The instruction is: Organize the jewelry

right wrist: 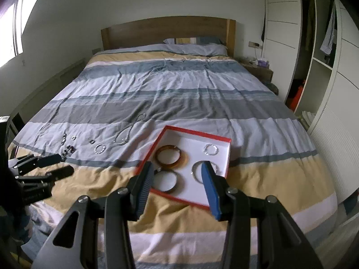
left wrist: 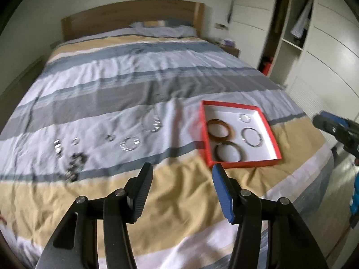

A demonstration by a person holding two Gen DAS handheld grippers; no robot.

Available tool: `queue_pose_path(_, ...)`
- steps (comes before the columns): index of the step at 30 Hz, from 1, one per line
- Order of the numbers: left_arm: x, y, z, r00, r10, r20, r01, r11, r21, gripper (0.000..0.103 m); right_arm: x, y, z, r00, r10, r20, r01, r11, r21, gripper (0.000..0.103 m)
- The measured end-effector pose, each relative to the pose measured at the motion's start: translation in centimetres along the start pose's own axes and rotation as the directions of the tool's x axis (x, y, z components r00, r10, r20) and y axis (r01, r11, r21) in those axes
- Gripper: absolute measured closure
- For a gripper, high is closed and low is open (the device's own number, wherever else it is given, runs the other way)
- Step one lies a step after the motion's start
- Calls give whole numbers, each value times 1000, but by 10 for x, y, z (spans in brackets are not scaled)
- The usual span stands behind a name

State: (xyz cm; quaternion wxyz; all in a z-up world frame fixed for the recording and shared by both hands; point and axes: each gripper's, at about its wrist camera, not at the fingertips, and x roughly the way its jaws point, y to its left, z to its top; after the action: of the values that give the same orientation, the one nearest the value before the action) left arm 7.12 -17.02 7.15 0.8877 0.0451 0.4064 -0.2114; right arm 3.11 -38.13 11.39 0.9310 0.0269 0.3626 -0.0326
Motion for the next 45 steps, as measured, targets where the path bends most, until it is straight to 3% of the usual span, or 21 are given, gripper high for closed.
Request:
queue_pose_path(8,-56,30,-30,988,125,91,-121,991,-49,42,-28,37,-32,1000,6,10,-7,1000,13,60)
queue_pose_path(10,-69,37,-35,982,149,113,-143,988,-59,40,-32,46,-37,1000,22,16,-22,1000,19,54)
queue_pose_path(21,-100,73,-53,959,233,161,-211,967,-146,32,-33,98,-43,993,108,48,-106,994,-38,51)
queue_pose_path(30,-85,101,-63,951,285,122,-260,947,-186,32,-6,121,-42,990,139,23,-138,989,-49,50)
queue_pose_path(45,-24,150,-74,957,291,10,-278,925,-260,30,69,151,-42,975,198,-97,-206,975,-78,50)
